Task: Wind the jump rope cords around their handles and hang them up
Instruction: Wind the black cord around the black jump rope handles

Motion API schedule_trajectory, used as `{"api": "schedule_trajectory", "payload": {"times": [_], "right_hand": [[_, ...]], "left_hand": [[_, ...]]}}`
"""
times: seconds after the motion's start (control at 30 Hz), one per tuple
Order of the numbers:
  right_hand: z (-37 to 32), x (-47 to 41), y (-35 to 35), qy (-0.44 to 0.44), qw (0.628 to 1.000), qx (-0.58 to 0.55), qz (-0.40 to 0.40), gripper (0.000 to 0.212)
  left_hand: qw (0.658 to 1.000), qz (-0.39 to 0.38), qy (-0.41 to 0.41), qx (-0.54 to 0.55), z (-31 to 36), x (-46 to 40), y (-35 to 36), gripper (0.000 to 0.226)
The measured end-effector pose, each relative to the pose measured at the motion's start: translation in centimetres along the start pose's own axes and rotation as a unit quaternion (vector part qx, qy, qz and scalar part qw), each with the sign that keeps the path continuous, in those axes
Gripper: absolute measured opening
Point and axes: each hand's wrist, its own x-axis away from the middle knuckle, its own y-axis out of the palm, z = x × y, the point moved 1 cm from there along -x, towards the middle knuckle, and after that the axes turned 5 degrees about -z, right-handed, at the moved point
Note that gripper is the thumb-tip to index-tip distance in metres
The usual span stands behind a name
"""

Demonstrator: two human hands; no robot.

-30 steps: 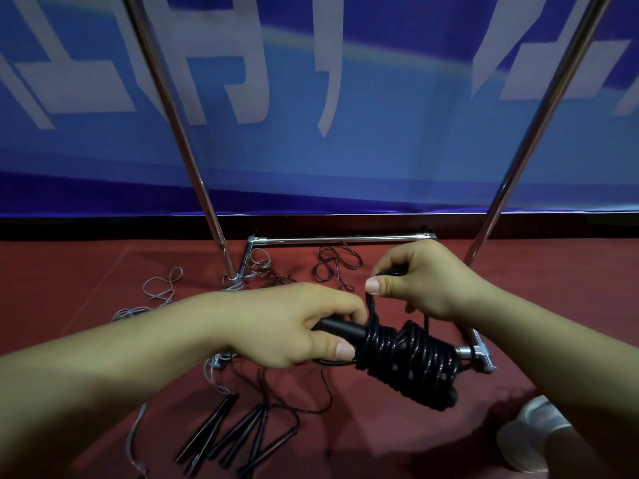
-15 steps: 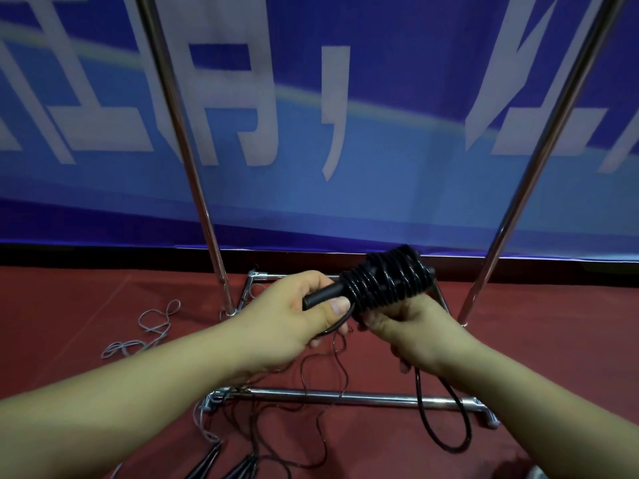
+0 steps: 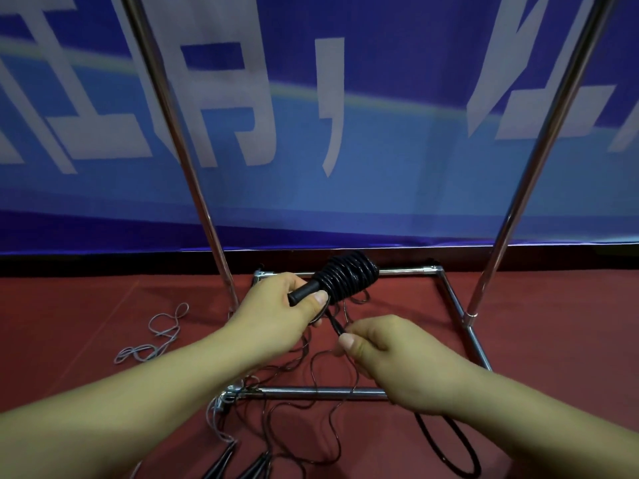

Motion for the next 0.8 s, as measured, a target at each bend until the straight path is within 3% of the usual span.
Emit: {"api": "schedule_trajectory", "payload": {"times": [0.23,0.4,0.6,0.8], "right_hand": [[-0.2,0.3,-0.8,0.028,0.999,0.024,0.001,0.029],[0.4,0.4,-1.7,0.057,0.995,0.058,0.056,0.005],[0.8,0.3,-1.8,0.061,0.991,0.095,0.068,0.007],[1.0,0.6,-2.1,0.111,0.993,-0.003,0.042,0.022]], "left_hand": [[0.992,-0.001,0.021,-0.124,-0.1,-0.3,-0.4,0.019],[0.99,-0.023,0.015,-0.141,-0.3,-0.5,-0.6,0.02],[0.986,-0.027,0.025,-0.163,-0.1,-0.3,-0.6,0.021],[0.979,-0.061,0.064,-0.185,-0.2,0.1,-0.6,0.018]]}}
